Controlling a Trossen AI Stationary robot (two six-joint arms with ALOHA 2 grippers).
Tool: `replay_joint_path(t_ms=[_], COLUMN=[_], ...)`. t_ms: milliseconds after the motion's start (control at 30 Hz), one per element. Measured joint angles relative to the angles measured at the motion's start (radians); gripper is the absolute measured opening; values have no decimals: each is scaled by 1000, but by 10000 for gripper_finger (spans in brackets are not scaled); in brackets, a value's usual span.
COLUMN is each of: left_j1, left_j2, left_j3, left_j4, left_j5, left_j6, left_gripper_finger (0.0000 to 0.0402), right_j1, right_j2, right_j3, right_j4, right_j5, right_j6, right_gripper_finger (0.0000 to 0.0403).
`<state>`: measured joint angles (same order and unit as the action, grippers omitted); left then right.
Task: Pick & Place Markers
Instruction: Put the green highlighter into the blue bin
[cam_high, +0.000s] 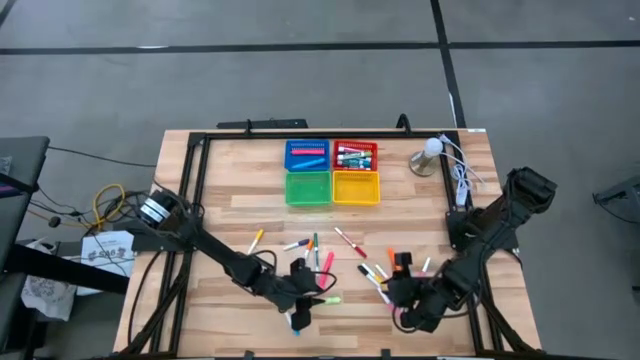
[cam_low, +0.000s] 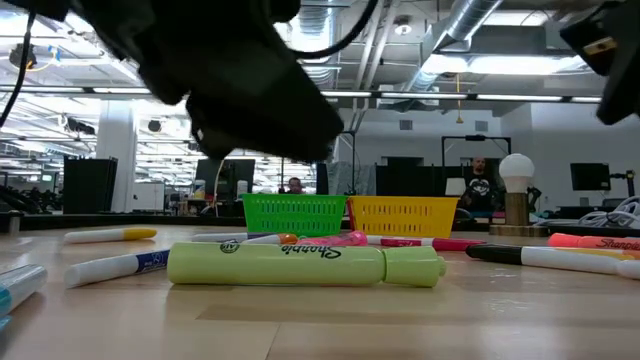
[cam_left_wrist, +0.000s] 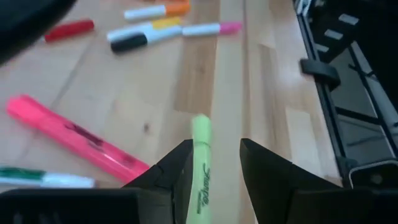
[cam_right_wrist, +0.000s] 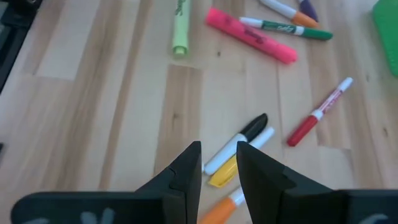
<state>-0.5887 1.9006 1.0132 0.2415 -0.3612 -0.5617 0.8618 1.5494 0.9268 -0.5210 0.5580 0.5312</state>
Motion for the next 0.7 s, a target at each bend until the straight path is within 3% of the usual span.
replay_joint_path(t_ms=[333,700], left_j1=[-37,-44], left_j2=[85,91], left_j3=[21,21], left_j4=[-40,-100], left_j5=[3,3], left_j6=[-132,-127], left_gripper_finger=[131,131], right_j1=[15,14], right_j2=[0,1], right_j3=[0,0], right_j4=[-4,16], right_j5=[-3,-9], right_j6=[0,3], right_gripper_finger=[92,92])
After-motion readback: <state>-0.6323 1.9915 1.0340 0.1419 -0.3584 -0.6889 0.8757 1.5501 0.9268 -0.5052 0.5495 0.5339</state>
